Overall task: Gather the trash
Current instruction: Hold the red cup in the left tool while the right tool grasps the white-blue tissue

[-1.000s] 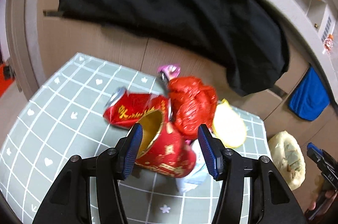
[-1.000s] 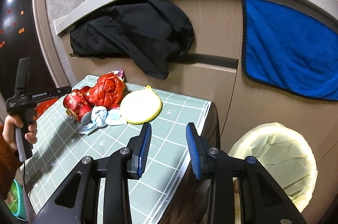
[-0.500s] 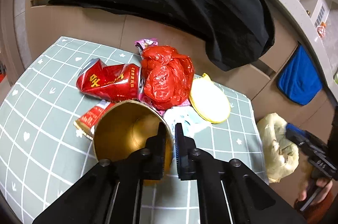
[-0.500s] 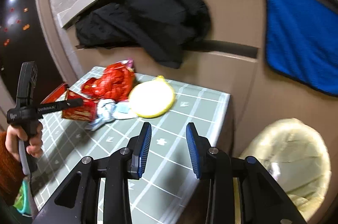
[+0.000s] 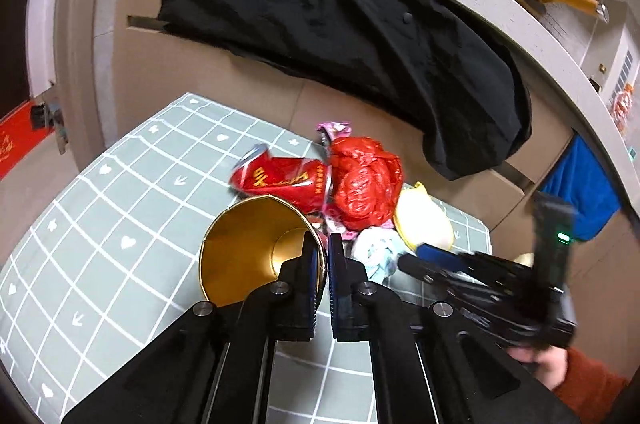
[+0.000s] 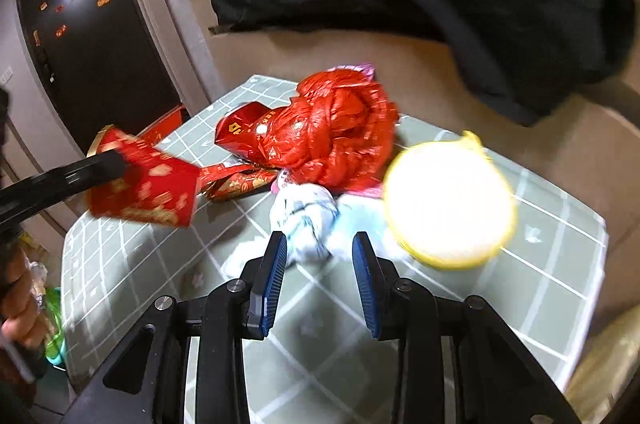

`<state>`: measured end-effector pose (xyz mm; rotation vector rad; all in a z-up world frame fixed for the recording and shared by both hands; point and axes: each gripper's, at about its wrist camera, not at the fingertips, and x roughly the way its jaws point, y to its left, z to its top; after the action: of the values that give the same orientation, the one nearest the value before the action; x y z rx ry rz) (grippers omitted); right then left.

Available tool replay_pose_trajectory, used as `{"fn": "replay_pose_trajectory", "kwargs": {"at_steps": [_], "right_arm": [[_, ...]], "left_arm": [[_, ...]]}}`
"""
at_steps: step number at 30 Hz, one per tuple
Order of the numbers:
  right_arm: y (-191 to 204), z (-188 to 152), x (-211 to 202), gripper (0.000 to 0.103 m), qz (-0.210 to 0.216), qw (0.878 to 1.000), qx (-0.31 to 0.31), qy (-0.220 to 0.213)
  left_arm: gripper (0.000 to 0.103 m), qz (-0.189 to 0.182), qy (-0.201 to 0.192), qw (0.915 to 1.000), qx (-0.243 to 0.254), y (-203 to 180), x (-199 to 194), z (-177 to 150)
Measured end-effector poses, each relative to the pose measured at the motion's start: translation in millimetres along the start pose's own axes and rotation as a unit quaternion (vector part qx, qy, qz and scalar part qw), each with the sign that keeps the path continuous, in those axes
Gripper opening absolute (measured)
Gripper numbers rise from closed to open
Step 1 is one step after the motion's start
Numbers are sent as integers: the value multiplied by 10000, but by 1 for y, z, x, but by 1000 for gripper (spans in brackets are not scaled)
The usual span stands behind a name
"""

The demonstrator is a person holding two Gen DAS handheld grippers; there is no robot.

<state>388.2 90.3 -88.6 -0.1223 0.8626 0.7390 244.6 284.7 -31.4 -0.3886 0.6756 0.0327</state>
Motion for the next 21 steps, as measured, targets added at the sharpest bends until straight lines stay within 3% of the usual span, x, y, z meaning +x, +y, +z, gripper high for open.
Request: {"fn": "replay_pose_trajectory", "kwargs": {"at_steps": [4, 9, 13, 17, 21], "right_arm": [[2, 8, 26, 34, -84, 9999, -23, 123], [5, 14, 38, 39, 193, 9994, -3, 292], [19, 10, 44, 41, 365, 9969, -367, 595], [27, 2, 35, 24, 200, 9969, -549, 530], [24, -8, -1, 23, -15, 9971, -714, 248]], "left_arm": [[5, 30, -19, 10000, -44, 7, -7, -5], [5, 74, -8, 10000, -49, 7, -8, -12], [5, 120, -51, 9999, -76, 4, -9, -14], [5, 167, -78, 9998, -9, -3, -13, -16], [5, 132, -73, 9999, 26, -12, -15, -19]]}}
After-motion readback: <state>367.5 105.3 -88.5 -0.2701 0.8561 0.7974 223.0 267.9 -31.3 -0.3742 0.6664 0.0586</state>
